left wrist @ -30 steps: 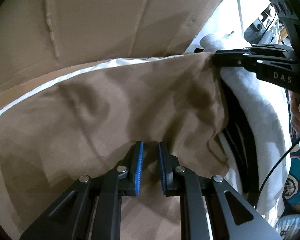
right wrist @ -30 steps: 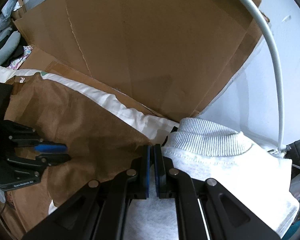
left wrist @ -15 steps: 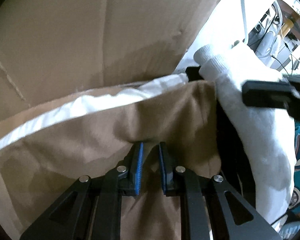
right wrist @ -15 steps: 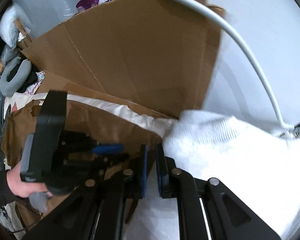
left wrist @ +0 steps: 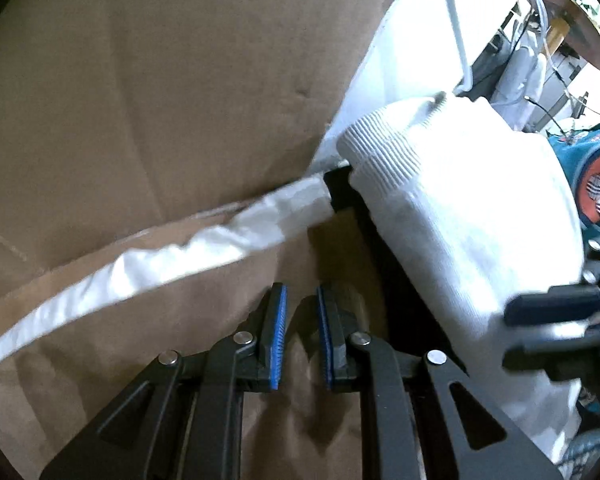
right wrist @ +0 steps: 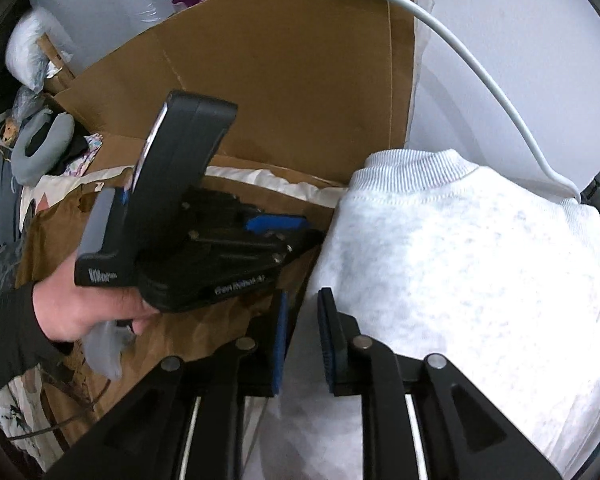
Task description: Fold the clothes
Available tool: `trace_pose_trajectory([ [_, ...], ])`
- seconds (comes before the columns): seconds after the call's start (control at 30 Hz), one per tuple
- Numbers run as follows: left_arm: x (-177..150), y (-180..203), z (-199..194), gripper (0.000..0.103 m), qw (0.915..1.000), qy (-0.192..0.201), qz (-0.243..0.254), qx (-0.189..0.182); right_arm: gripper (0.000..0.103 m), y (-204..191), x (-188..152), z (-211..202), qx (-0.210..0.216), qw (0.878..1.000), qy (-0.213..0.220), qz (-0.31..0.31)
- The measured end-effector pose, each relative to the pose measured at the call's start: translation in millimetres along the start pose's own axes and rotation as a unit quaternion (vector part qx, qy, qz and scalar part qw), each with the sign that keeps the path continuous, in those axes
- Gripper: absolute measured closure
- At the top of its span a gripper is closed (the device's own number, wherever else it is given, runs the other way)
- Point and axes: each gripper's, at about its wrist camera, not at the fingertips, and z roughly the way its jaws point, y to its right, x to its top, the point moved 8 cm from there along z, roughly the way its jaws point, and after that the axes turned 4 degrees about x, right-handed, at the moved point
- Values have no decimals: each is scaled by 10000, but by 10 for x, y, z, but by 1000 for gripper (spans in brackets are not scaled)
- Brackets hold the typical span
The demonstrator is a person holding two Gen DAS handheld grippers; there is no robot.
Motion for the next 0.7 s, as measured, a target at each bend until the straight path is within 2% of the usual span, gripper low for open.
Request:
trace_pose_trajectory([
  [0.27,-437,293,-371,88,9986,-324,347,-234,88,18,-256,-188,74,9998,-25,175],
  [0.33,-576,336,-456,87,9977,-377,522,-193,88,27,-331,-230,130,9995,-23,272],
  [0.37,-626,388,-466,78,9972,-420,590,-199,88,29,-365,-250,164,9994,-18,321],
  [0.4,-673,439,-471,61,9967,-463,638,-212,88,31,-399,-271,198,9991,-13,369],
  [0.43,-712,490,-466,54,9964,-496,643,-242,88,26,-432,-290,228,9989,-8,408],
  [0.47,-746,542,-463,51,9962,-503,657,-274,88,20,-465,-308,258,9987,-3,444],
  [0.6,-847,664,-372,51,9946,-609,821,-193,88,-37,-632,-359,387,9978,-14,534],
  [0.7,-889,680,-273,51,9942,-669,795,-279,88,-66,-737,-374,461,9975,-50,542],
])
